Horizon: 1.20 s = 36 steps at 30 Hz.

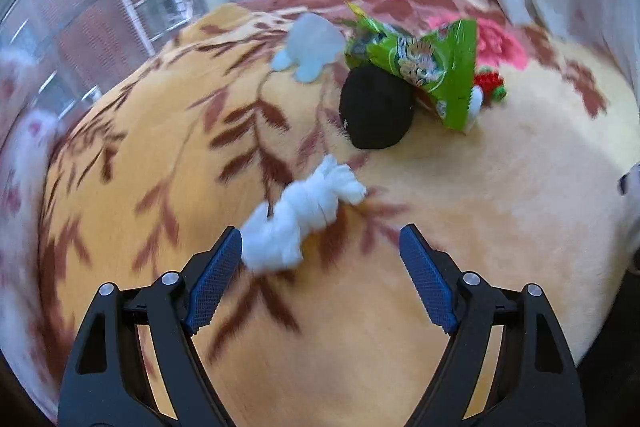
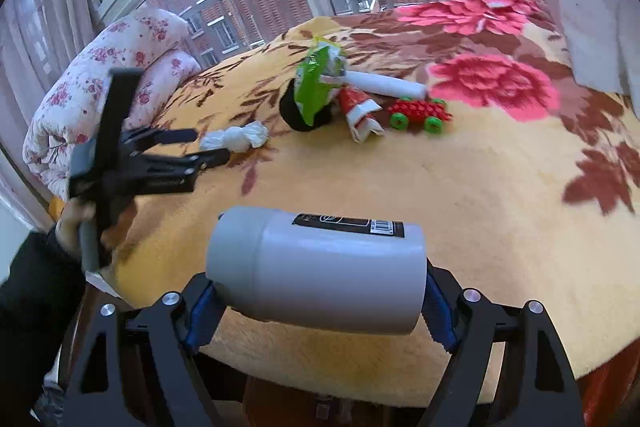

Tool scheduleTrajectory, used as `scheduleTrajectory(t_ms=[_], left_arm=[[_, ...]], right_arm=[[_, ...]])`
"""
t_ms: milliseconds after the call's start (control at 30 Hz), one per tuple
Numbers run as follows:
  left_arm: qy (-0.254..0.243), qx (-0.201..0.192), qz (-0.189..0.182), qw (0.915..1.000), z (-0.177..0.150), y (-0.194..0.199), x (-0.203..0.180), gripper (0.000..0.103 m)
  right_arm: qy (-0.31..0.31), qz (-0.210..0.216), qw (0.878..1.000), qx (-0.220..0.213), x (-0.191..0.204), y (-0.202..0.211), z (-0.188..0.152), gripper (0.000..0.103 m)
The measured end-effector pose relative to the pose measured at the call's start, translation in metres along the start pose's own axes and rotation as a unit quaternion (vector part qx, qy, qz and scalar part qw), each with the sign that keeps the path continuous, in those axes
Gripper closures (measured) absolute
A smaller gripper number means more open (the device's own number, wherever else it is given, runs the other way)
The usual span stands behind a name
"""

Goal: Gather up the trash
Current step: 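Grasp the white tissue with the left tool while the right tool holds the paper roll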

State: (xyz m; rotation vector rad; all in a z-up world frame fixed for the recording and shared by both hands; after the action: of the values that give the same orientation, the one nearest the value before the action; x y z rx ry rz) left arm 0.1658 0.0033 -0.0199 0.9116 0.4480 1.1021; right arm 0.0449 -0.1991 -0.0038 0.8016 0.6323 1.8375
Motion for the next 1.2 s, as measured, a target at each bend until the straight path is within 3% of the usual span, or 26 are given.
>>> scheduleTrajectory(t_ms=[200, 233, 267, 300, 367, 567, 767, 1000, 1200], left_arm=[[-0.059, 0.021, -0.007, 0.998, 0.009, -0.031, 0.003, 0.025], [-0.065, 0.021, -0.004, 0.9977, 0.01, -0.036, 0.004, 0.034], [-0.07, 0.025, -0.006, 0.9973, 0.011, -0.04, 0.004, 0.056], [-0.066, 0.036, -0.016, 0.9971, 0.011, -0.048, 0.006, 0.066], [-0.044, 0.034, -0.031, 0.998, 0.012, -0.055, 0.011, 0.07], [-0.011, 0.012, -0.007, 0.9998, 0.008, -0.045, 0.009, 0.073], [0.055, -0.013, 0.013, 0.9983, -0.005, 0.0, -0.004, 0.073], [0.138, -0.022, 0.044, 0.9892, -0.037, 0.045, -0.024, 0.073], [0.171, -0.038, 0.077, 0.9814, -0.065, 0.078, -0.041, 0.073]], right_arm=[[-0.016, -0.004, 1.0, 0.0, -0.009, 0.0, -0.007, 0.023], [-0.017, -0.004, 1.0, 0.0, -0.01, 0.0, -0.007, 0.023], [-0.018, -0.004, 1.0, 0.0, -0.01, 0.001, -0.008, 0.023], [-0.019, -0.003, 1.0, 0.0, -0.01, 0.0, -0.008, 0.023], [-0.025, -0.003, 1.0, 0.0, -0.011, -0.001, -0.01, 0.023], [-0.024, -0.003, 1.0, -0.002, -0.009, 0.0, -0.011, 0.023], [-0.011, 0.001, 1.0, -0.006, -0.002, 0.007, -0.012, 0.023], [0.009, 0.0, 1.0, -0.015, 0.01, 0.022, -0.021, 0.023], [0.023, 0.005, 1.0, -0.02, 0.02, 0.041, -0.035, 0.023]])
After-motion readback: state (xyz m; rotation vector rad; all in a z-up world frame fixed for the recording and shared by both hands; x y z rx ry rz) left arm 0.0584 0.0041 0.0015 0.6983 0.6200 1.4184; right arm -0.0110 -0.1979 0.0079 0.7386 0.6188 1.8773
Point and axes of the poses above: each gripper's, at about its wrist camera, not at the fingertips, and y roughly against the way its jaws point, x to its left, z to its top, the point moved 3 cm from there along -y, roughly the way its jaws point, and after that the axes turned 4 degrees about y, right-handed, at the moved point
